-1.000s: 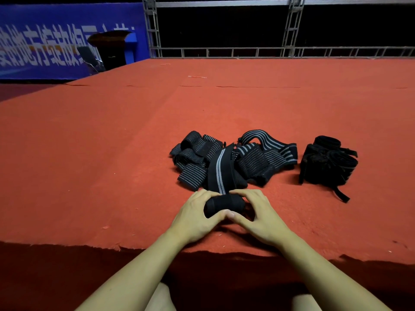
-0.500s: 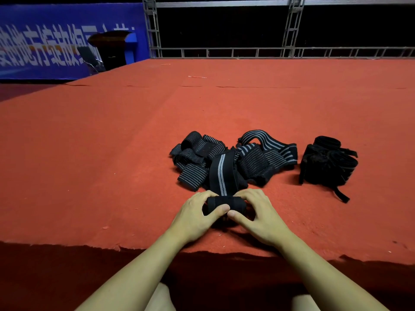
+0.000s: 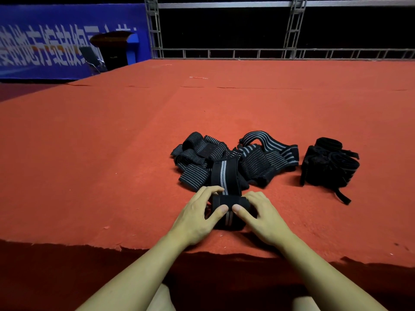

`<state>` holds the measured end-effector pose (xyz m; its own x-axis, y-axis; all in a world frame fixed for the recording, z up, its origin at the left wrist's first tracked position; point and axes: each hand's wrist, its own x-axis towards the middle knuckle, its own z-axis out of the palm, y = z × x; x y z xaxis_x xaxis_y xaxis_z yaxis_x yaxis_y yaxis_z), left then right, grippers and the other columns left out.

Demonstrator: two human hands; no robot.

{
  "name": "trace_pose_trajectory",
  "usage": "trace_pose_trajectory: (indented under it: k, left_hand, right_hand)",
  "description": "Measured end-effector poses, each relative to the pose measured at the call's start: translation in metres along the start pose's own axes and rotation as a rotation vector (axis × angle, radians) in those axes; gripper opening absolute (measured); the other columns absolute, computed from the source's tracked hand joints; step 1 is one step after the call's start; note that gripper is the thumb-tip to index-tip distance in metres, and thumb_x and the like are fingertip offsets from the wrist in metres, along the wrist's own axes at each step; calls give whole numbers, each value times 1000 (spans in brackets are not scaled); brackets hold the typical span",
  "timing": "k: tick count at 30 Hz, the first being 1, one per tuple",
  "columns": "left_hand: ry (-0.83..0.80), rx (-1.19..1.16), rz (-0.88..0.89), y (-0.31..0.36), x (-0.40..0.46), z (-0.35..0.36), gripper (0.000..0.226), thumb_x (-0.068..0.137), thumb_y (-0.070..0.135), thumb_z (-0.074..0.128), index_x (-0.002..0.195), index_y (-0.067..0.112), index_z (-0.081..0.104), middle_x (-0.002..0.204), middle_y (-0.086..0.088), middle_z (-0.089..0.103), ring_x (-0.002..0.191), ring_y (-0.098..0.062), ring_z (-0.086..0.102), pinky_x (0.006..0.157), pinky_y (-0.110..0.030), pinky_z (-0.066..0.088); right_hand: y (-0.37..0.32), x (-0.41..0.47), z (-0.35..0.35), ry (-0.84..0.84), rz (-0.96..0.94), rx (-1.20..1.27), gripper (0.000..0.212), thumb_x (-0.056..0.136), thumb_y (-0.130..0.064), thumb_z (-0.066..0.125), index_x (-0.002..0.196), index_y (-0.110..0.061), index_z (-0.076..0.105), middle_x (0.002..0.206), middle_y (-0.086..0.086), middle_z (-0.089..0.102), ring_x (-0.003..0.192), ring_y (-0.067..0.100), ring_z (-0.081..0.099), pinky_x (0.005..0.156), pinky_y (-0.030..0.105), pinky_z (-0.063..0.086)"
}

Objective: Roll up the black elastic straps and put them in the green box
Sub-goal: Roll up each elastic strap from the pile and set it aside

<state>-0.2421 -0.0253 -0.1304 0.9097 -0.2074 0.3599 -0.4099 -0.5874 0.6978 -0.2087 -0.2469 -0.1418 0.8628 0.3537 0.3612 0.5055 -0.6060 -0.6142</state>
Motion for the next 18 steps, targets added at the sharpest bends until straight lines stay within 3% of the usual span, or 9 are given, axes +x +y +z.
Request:
trace_pose_trajectory:
  k: [4,9,14,16,18]
  left_hand:
    - [-51,92,120,4,-4,0,50,94,47,62,141,37,46,135,18,42,124,-5,53,102,-35,49]
    - [-73,180,192,3,-6,3,73,84,52,74,146,35,41,143,18,33,132,-4,47,107,-35,47]
    - [-68,231,162,-2,-3,6,80,81,52,76,149,36,38,143,18,29,134,-3,39,113,-30,42]
    - [-72,242,137,-4,-1,7,82,80,53,76,150,36,37,141,18,30,134,-3,37,113,-30,40]
    - [-80,239,110,-6,1,7,82,81,55,74,151,37,36,138,19,33,131,-3,37,112,-29,40]
  right_hand:
    - [-1,0,-1,-4,22,11,67,88,-85,36,80,-23,59,80,-11,57,90,11,50,84,37,44]
    - [-1,3,-2,-15,66,28,66,87,-85,37,73,-25,60,73,-11,55,90,7,48,83,32,41]
    - [1,1,1,39,61,7,66,87,-86,35,103,-30,65,101,-19,57,104,4,50,93,28,41]
    - [-1,-1,-1,84,57,57,58,89,-77,45,121,-31,59,116,-20,56,113,2,50,97,24,41]
    - [-3,-3,-3,98,17,83,50,91,-66,51,127,-31,56,123,-21,54,119,2,48,100,23,41]
